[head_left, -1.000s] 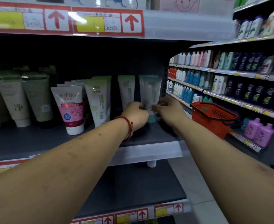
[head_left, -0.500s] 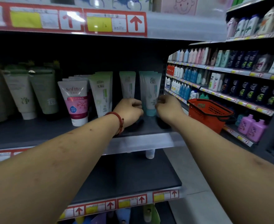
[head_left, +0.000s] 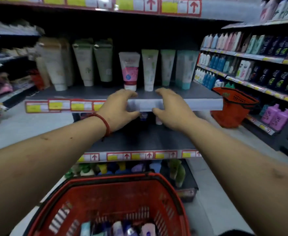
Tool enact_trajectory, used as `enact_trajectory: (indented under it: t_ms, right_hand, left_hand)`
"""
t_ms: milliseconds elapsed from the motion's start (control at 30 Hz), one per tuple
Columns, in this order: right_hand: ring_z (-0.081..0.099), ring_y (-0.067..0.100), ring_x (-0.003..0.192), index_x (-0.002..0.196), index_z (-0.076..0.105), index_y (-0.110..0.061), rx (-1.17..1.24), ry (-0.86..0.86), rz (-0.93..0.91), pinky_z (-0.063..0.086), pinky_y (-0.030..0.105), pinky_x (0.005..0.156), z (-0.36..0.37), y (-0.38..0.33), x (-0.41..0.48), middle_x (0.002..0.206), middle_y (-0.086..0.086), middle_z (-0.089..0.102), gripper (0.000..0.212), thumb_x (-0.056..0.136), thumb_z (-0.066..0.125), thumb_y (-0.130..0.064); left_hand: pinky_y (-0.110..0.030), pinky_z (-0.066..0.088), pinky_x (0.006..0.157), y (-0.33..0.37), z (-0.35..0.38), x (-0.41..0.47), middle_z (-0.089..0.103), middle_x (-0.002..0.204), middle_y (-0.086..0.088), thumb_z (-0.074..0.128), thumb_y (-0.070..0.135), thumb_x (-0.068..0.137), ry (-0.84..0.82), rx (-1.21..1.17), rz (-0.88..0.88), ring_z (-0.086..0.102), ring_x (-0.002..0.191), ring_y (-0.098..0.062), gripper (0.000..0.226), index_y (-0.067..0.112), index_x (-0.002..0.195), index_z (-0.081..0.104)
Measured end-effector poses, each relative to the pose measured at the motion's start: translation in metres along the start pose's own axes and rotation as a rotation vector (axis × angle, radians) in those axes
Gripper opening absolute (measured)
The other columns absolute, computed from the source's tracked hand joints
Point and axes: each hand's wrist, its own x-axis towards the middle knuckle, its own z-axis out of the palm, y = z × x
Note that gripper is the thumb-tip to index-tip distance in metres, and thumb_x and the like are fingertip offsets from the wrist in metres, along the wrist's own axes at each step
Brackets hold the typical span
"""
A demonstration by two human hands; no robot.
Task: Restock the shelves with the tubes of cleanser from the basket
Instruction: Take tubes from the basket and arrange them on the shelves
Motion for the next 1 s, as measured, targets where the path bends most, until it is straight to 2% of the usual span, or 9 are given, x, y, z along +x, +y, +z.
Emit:
enact_trajectory:
  t_ms: [200, 367, 500, 767, 900, 1000]
  right_hand:
    - [0.046, 0.028, 0.135, 0.152, 0.034, -0.019, -0.017, -0.189, -0.091, 0.044, 0.044, 0.106, 0.071, -0.045, -0.077, 0.151, 0.007, 0.042, 0.07, 0.092, 0.067, -0.031]
    - [0.049, 0.026, 0.133, 0.153, 0.035, -0.019, 0.01, -0.353, -0.104, 0.044, 0.043, 0.108, 0.141, -0.057, -0.13, 0.152, 0.006, 0.041, 0.073, 0.091, 0.069, -0.036]
    - [0.045, 0.025, 0.135, 0.152, 0.033, -0.021, 0.01, -0.483, -0.084, 0.044, 0.044, 0.108, 0.188, -0.054, -0.158, 0.151, 0.005, 0.042, 0.072, 0.091, 0.068, -0.038]
    - [0.05, 0.028, 0.128, 0.148, 0.04, -0.017, 0.088, -0.677, 0.052, 0.043, 0.043, 0.107, 0.27, -0.032, -0.192, 0.141, 0.01, 0.049, 0.07, 0.088, 0.072, -0.035]
    - [0.05, 0.03, 0.128, 0.141, 0.046, -0.012, 0.111, -0.813, 0.13, 0.042, 0.04, 0.105, 0.311, -0.014, -0.218, 0.138, 0.011, 0.052, 0.065, 0.087, 0.075, -0.032]
    - [0.047, 0.03, 0.132, 0.146, 0.041, -0.009, 0.073, -0.988, 0.193, 0.04, 0.035, 0.105, 0.34, 0.001, -0.234, 0.146, 0.014, 0.047, 0.073, 0.087, 0.075, -0.035]
  left_hand:
    - [-0.035, 0.034, 0.112, -0.059, 0.007, -0.109, 0.046, 0.147, -0.005, 0.077, 0.04, 0.085, -0.163, 0.123, -0.039, 0.042, 0.135, -0.026, 0.074, 0.02, 0.148, 0.043]
    - [-0.041, 0.04, 0.109, -0.092, 0.04, -0.187, 0.053, 0.14, -0.01, 0.079, 0.037, 0.082, -0.24, 0.076, -0.116, 0.048, 0.129, -0.031, 0.073, 0.016, 0.144, 0.047]
    - [-0.045, 0.04, 0.111, -0.116, 0.077, -0.231, 0.051, 0.143, -0.007, 0.077, 0.041, 0.082, -0.352, 0.043, -0.178, 0.047, 0.133, -0.028, 0.076, 0.018, 0.147, 0.045]
    - [-0.032, 0.039, 0.105, -0.15, 0.138, -0.279, 0.056, 0.136, -0.013, 0.08, 0.027, 0.08, -0.525, -0.101, -0.393, 0.053, 0.126, -0.029, 0.069, 0.012, 0.14, 0.051]
    - [-0.031, 0.039, 0.1, -0.181, 0.161, -0.307, 0.058, 0.135, -0.015, 0.077, 0.026, 0.084, -0.739, -0.047, -0.456, 0.053, 0.125, -0.032, 0.063, 0.009, 0.139, 0.052]
    - [-0.032, 0.045, 0.096, -0.207, 0.175, -0.329, 0.063, 0.128, -0.017, 0.072, 0.026, 0.086, -0.931, 0.014, -0.562, 0.059, 0.12, -0.034, 0.054, 0.006, 0.134, 0.056]
